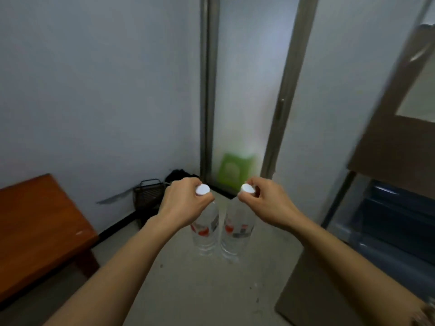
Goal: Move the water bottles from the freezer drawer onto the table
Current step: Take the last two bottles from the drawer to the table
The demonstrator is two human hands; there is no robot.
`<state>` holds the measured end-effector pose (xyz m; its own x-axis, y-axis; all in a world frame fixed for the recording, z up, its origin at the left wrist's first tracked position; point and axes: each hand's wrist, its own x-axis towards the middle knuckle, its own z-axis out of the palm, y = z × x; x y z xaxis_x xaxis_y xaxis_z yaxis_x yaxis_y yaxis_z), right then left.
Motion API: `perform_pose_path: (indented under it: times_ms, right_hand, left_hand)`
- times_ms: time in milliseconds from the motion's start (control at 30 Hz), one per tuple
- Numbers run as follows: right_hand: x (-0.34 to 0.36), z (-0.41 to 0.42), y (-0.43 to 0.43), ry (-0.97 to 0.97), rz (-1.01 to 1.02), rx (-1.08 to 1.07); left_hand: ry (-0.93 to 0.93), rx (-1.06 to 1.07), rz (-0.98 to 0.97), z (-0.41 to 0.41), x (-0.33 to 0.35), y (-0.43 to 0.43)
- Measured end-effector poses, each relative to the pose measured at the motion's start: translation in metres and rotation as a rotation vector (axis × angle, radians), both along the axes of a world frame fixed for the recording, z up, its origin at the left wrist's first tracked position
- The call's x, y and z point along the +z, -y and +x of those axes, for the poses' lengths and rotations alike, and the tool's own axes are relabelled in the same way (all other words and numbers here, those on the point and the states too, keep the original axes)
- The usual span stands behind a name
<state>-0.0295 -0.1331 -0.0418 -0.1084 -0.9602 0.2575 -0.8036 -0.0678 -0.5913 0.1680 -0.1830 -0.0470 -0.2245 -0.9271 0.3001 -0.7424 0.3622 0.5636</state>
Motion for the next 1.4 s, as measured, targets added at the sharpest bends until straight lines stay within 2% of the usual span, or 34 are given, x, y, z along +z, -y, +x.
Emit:
perform_pose_path:
  times_ms: [100,233,633,833,1000,1200,1400]
  right_hand:
    - [-0.008,0.078,0.04,-0.017,0.094,0.214]
    - [-0.017,0.186,0.093,-0.057,0.096,0.427]
    - [-0.03,0.481,0.259,-0.147,0.11,0.866]
    - [-0.039,0.61,0.312,-0.188,0.028,0.943]
    - [-0.056,0.712,0.341,-0.214,0.048,0.959]
    - [-0.086,0.819,0.369,-0.162,0.144,0.908]
    - [-0.114,0.911,0.388,-0.167,0.222,0.86]
  left_hand:
    - [0.026,0.135,0.03,0.08,-0.01,0.012]
    - [0.076,0.337,0.058,0.185,-0.02,0.034]
    - [0.028,0.734,0.146,0.469,-0.032,0.129]
    - [-0.027,0.887,0.172,0.586,-0.03,0.176]
    - [-0.035,0.962,0.226,0.68,-0.035,0.204]
    - [-0.118,0.875,0.299,0.791,-0.056,0.232]
    - [-0.119,0.813,0.359,0.878,-0.081,0.253]
